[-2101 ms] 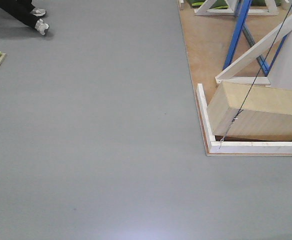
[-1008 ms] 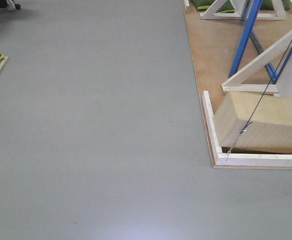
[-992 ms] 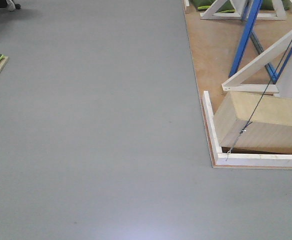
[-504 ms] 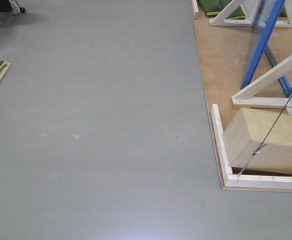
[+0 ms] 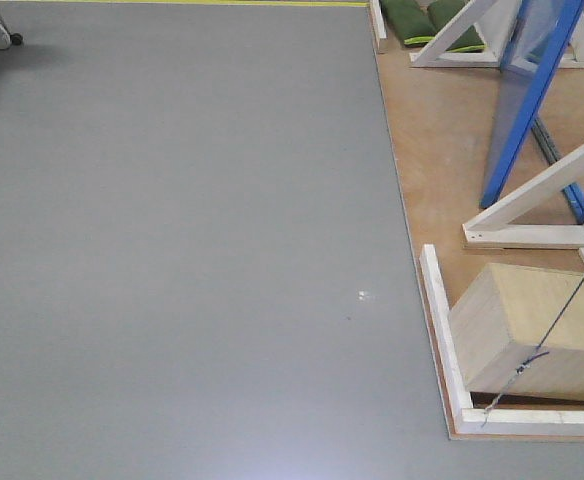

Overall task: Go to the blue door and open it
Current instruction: 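Drive the base forward toward the blue-framed door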

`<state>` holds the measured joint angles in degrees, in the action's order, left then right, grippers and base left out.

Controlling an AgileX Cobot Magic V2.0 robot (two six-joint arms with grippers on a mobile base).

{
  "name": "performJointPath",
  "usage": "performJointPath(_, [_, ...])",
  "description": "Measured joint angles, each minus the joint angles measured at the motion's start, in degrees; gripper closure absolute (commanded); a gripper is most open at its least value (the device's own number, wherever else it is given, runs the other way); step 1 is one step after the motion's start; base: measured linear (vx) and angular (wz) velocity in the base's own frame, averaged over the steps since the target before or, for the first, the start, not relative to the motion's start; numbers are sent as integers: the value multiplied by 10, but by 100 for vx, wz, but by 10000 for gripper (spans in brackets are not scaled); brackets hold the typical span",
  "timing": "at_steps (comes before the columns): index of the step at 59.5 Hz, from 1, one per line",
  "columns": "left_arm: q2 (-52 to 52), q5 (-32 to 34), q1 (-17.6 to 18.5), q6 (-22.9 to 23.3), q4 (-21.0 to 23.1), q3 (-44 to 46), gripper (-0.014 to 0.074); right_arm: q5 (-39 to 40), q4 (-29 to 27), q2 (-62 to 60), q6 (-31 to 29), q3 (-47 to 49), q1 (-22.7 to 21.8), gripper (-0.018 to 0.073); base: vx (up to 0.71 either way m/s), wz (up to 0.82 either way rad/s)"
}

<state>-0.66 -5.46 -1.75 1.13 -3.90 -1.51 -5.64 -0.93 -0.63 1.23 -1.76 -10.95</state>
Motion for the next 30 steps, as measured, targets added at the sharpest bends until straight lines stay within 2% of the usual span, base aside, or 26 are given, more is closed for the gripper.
performJointPath(30, [0, 0, 0, 0, 0, 0, 524, 0, 0, 0, 0, 0, 0, 561, 39, -3])
